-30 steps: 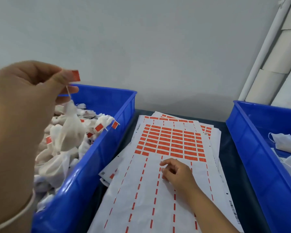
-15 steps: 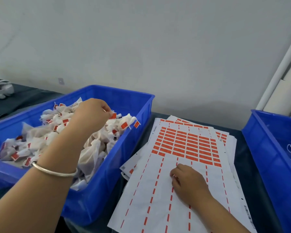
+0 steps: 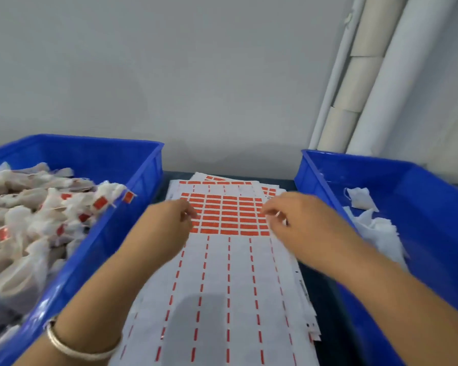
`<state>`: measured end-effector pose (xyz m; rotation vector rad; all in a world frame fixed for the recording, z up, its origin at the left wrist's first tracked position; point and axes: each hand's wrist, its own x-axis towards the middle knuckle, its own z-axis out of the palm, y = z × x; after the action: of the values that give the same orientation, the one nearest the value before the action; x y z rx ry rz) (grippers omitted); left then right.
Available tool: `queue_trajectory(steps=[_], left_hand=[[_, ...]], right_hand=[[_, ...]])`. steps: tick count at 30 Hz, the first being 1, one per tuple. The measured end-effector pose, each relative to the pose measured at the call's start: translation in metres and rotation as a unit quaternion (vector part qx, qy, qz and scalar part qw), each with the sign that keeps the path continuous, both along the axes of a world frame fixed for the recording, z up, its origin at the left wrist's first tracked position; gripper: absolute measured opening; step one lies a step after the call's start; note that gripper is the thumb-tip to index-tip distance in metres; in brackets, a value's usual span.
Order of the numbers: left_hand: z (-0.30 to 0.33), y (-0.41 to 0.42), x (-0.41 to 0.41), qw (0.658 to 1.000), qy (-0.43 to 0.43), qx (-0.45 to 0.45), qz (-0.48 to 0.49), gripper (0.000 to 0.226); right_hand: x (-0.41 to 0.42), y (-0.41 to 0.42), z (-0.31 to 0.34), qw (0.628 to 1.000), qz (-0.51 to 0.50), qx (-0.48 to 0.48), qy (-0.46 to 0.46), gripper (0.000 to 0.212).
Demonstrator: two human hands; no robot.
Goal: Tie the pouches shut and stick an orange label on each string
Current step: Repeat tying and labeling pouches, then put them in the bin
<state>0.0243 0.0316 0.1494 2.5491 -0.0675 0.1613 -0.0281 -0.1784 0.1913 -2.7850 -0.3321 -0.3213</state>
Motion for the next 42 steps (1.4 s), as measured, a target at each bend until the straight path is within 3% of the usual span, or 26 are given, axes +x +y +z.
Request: queue_trajectory(steps=[7, 12, 17, 20, 25, 28, 34, 38, 42], left_hand=[[-0.083, -0.057, 0.016, 0.995, 0.089, 0.035, -0.039, 0.03], [-0.119, -0.065, 0.023, 0.999, 0.019, 0.016, -0.036, 0.021], [-0.132, -0.062, 0.024, 0.999, -0.019, -0.001, -0.041, 0.018], [-0.135, -0.059, 0.027, 0.999, -0.026, -0.01, -0.041, 0.018], [-0.139, -0.059, 0.031, 0.999, -0.038, -0.014, -0.033, 0.018], [-0.141, -0.06, 0.031, 0.998, -0.041, -0.021, -0.032, 0.018], [-0.131, -0.06, 0.036, 0.997, 0.013, -0.077, -0.029, 0.018], [-0.106, -0.056, 0.041, 0.982, 0.086, -0.16, -0.052, 0.021], [-0.086, -0.043, 0.046, 0.97, 0.033, -0.234, -0.051, 0.01]], right_hand=[[0.041, -0.153, 0.008, 0.969, -0.237, -0.009, 0.064, 0.025], [0.049, -0.199, -0.03, 0.947, -0.254, -0.052, 0.192, 0.034], [0.061, -0.204, -0.065, 0.943, -0.303, -0.059, 0.121, 0.024], [0.068, -0.205, -0.07, 0.95, -0.297, -0.065, 0.065, 0.019], [0.064, -0.201, -0.049, 0.958, -0.282, 0.049, -0.033, 0.031], [0.061, -0.19, -0.022, 0.956, -0.265, 0.09, -0.092, 0.025], [0.073, -0.134, 0.032, 0.956, -0.192, 0.139, -0.173, 0.017], [0.083, -0.08, 0.044, 0.96, -0.127, 0.191, -0.159, 0.015], [0.096, -0.03, 0.022, 0.955, -0.117, 0.265, -0.057, 0.017]])
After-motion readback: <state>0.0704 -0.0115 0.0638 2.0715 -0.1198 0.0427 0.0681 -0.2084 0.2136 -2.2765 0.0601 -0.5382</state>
